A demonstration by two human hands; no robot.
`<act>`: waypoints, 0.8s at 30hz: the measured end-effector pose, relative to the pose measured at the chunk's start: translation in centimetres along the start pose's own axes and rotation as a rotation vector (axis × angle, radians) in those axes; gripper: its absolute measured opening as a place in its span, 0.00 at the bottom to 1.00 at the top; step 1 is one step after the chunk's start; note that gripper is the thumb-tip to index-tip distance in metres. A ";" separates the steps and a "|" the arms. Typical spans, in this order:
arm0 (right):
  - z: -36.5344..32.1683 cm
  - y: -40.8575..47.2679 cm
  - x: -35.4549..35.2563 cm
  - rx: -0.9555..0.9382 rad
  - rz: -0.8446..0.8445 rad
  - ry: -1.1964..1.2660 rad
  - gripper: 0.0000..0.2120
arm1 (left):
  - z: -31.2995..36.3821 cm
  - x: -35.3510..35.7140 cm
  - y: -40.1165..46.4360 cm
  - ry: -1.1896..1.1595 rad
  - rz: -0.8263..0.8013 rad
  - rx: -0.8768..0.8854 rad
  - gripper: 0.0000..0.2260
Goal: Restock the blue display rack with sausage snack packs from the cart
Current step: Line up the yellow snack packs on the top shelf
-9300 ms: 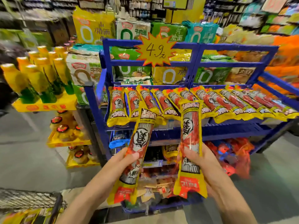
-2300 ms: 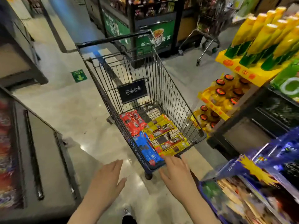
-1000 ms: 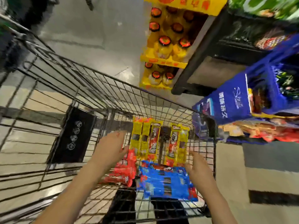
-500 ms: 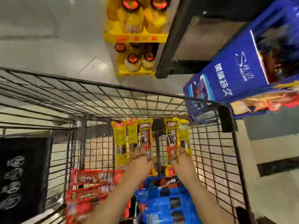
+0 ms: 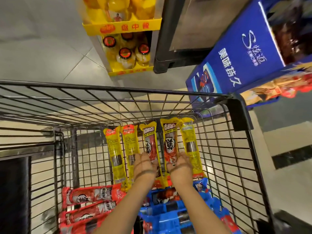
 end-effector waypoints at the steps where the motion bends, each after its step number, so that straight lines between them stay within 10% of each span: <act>1: -0.1 0.0 -0.1 -0.021 -0.006 0.006 0.23 | 0.1 0.2 0.2 -0.025 -0.006 -0.002 0.20; 18: 0.0 -5.7 -6.3 -0.139 -0.050 0.349 0.29 | 1.4 -2.2 -5.1 -0.617 0.033 -0.044 0.17; 24: 1.8 -13.5 -13.4 -0.115 -0.085 0.622 0.23 | 3.1 -8.3 -12.5 -0.711 -0.033 0.083 0.40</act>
Point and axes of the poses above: each hand's wrist, its own y-axis towards the middle knuckle, its own x-axis out of the palm, z = x × y, the point moved 2 cm from there along y, towards the middle knuckle, and after that the axes turned 13 degrees about x, right-handed, at the moved point
